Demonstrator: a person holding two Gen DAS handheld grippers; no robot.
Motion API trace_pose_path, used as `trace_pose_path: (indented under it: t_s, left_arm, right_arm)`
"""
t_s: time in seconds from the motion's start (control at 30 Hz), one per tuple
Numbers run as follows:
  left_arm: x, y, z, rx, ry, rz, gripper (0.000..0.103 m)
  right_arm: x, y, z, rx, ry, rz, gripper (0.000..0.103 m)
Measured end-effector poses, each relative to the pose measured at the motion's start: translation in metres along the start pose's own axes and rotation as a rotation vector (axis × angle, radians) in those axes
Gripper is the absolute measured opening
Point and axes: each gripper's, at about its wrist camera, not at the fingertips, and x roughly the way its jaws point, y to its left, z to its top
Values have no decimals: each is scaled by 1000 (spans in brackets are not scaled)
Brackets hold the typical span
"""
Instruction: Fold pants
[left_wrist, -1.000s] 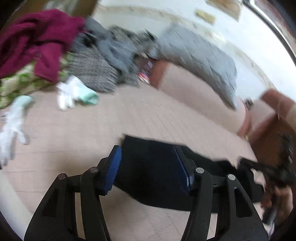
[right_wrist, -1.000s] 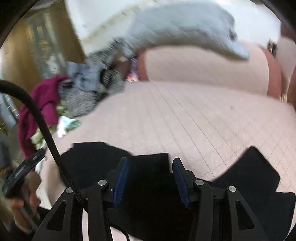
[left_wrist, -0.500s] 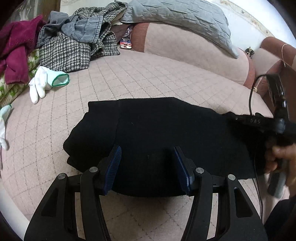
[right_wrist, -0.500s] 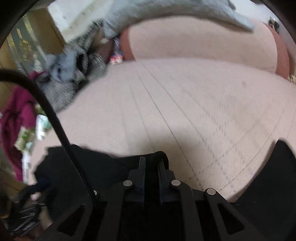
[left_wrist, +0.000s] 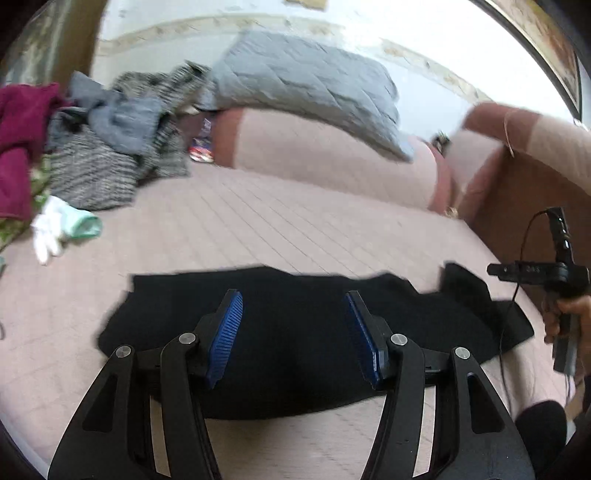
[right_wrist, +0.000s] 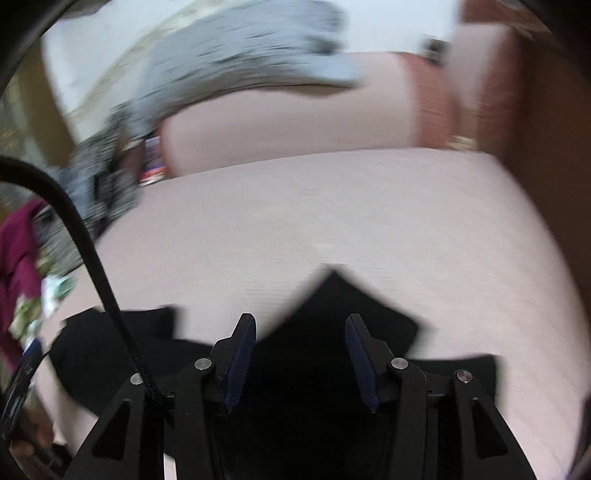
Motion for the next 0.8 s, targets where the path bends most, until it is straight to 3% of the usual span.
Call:
trace_pose_path:
  t_s: [0.13,0.23,0.3,0.33,0.37,0.4,0.43,0.53,0.67,0.8]
  left_arm:
    - [23,-23,-5,48,84,-61,56]
    - [36,-41,-13,109,128,-68,56]
    - [44,-49,-17,136,157,-68,56]
    - [48,-52,-19,142,167,-67,56]
    - [50,-53,-20,143,175,-64,56]
    - [52,-54,-19,139,179,-64,56]
    - [52,-54,-18,130,180,-65,56]
    - [53,-53,-13,83,177,-80,56]
    - [50,-53,-10,61,166,-102,56]
    - [53,-56,-13,75,191,-100,56]
  right_arm:
    - [12,-51,-5,125,58,-78,48]
    - [37,-63,-7,175,111,-61,48]
    - [48,-60,-5,163,102,-49,49]
    - [52,-56,-2,136,67,-49,45]
    - [53,-55,0,127,58,-45,23]
    - [54,-54,2,126,60,-33,10]
    - [53,-51,3,130,66,-10,10]
    - [25,-47,6,87,-1,-11,9]
    - [-44,-81,-9,123,-100,-67,9]
    - [-44,-110,-38,159,3,-153,9]
